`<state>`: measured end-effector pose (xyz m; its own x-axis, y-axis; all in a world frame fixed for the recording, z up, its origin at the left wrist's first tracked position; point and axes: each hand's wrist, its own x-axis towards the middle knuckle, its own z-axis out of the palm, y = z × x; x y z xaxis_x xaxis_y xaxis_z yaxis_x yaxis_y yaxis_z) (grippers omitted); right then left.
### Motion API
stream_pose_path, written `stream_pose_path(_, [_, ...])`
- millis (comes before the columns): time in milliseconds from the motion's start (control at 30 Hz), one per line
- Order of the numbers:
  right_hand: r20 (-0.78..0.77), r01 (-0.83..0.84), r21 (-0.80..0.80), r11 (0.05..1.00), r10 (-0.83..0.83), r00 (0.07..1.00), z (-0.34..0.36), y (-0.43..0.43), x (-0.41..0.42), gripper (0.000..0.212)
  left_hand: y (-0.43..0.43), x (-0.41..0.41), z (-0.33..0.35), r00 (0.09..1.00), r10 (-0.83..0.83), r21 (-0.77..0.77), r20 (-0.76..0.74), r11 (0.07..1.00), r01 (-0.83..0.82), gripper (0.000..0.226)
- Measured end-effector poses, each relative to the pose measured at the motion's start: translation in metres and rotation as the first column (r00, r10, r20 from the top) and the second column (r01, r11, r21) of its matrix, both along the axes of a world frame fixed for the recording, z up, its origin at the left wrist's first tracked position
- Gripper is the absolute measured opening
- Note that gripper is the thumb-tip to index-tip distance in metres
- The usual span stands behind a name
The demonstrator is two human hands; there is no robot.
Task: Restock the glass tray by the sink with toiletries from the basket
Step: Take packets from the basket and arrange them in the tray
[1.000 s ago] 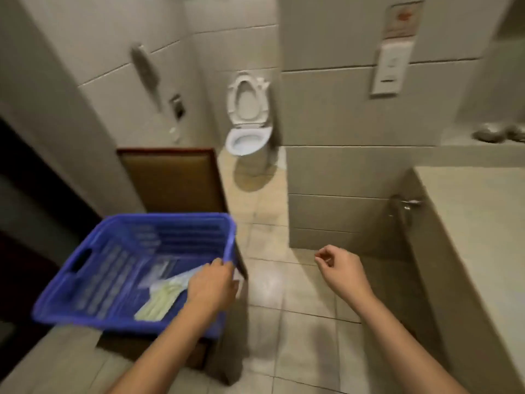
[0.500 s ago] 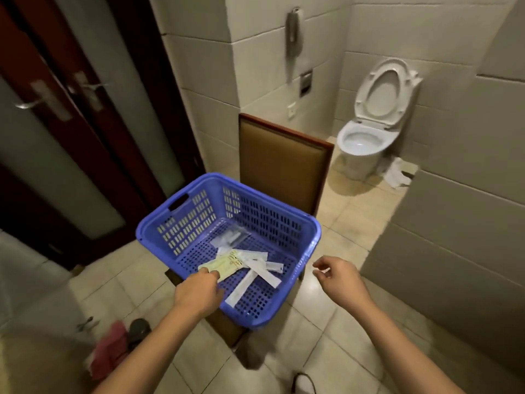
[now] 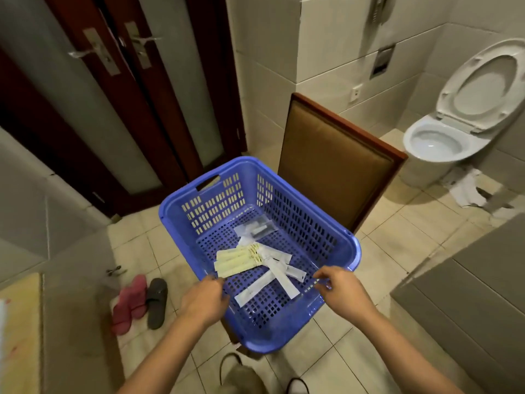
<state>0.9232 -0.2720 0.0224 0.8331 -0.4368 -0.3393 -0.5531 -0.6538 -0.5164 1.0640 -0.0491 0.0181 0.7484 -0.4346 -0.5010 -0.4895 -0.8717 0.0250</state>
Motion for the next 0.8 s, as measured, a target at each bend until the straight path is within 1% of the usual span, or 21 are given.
stream_pose_path(133, [-0.06, -0.046, 0.015, 0.999, 0.047, 0.997, -0.006, -0.002, 0.03, 0.023, 0.006, 0.026, -0.012, 1.0, 0.018, 0.012, -0.021, 1.0, -0.017, 0.037])
stream_pose_path(233, [-0.086, -0.048, 0.005, 0.999, 0.048, 0.995, -0.008, -0.007, 0.059, 0.025, -0.001, 0.06, -0.022, 0.999, 0.013, 0.02, -0.044, 1.0, -0.012, 0.034])
stream_pose_path(300, [-0.091, -0.031, 0.002, 1.0, 0.031, 0.995, -0.003, -0.012, 0.078, 0.025, -0.012, 0.085, -0.026, 0.998, -0.017, 0.037, -0.066, 0.999, 0.02, 0.034])
stream_pose_path(500, [-0.076, 0.148, 0.011, 0.989, -0.147, 0.986, 0.0, -0.019, 0.155, 0.027, -0.043, 0.181, -0.031, 0.989, -0.122, -0.01, -0.079, 0.993, 0.122, 0.036])
stream_pose_path(633, [-0.098, 0.196, 0.006, 0.98, -0.195, 0.976, -0.016, -0.008, 0.206, 0.026, -0.044, 0.24, -0.038, 0.987, -0.139, -0.041, -0.086, 0.99, 0.136, 0.04])
stream_pose_path(800, [-0.145, 0.233, 0.051, 0.971, -0.223, 0.964, -0.053, 0.016, 0.245, 0.023, -0.029, 0.286, -0.069, 0.968, -0.184, 0.055, -0.169, 0.979, 0.196, 0.04])
